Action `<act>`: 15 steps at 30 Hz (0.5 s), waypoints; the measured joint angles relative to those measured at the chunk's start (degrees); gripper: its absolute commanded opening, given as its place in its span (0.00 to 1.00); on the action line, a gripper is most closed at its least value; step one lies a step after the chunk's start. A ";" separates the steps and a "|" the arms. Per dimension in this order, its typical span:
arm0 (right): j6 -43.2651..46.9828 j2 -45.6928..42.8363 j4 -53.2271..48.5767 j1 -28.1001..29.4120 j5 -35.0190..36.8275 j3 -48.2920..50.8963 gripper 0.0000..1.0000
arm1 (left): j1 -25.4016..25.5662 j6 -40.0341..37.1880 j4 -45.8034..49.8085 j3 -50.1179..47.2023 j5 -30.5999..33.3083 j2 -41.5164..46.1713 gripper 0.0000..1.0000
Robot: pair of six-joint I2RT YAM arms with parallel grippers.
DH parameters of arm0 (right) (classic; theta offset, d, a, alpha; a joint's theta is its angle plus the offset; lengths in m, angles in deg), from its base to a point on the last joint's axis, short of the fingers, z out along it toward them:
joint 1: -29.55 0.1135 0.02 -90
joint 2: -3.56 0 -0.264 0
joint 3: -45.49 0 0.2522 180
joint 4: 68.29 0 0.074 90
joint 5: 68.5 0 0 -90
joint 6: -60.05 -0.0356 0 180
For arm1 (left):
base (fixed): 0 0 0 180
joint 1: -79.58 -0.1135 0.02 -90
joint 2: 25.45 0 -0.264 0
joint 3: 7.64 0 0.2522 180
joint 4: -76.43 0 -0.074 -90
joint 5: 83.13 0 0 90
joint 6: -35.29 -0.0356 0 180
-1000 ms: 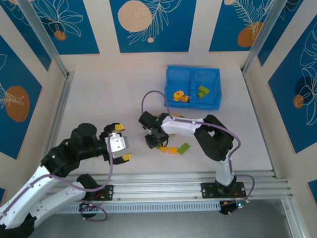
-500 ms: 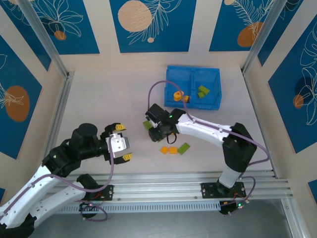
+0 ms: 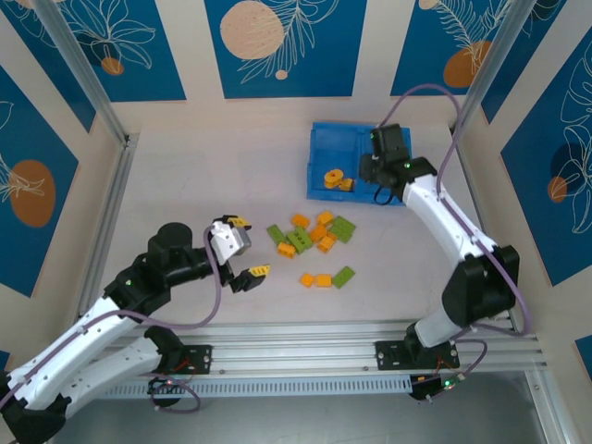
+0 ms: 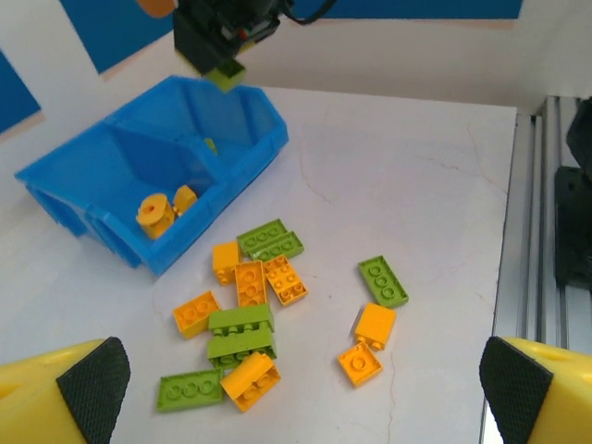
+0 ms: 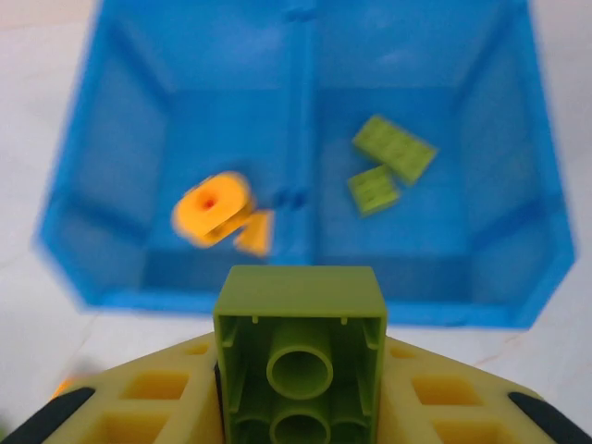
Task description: Sort the legos into containers by color
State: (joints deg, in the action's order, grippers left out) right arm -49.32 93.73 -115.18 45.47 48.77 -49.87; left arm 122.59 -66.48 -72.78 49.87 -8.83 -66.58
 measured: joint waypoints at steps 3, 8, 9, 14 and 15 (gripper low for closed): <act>0.15 8.26 0.94 -3.98 0.31 -5.68 0.36 | 0.02 3.13 0.85 0.96 2.38 -1.75 1.00; -0.20 22.21 -0.76 -7.67 -0.52 -15.72 0.39 | 0.04 6.29 2.43 3.39 5.51 -2.08 1.00; -0.50 24.87 -1.64 -8.22 -0.92 -17.94 0.42 | 0.04 6.95 2.80 3.76 5.95 -2.08 1.00; -1.53 32.92 -7.23 -9.77 -2.80 -27.41 0.52 | 0.04 9.14 5.38 4.04 8.04 -2.60 1.00; -1.60 33.44 -8.20 -9.94 -3.06 -28.68 0.53 | 0.04 9.86 5.97 4.11 8.72 -3.08 1.00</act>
State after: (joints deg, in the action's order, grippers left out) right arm -50.92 127.17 -123.38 35.52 45.71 -78.55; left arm 122.63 -56.62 -66.81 53.98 -0.11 -69.66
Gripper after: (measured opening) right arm 0.515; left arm 0.999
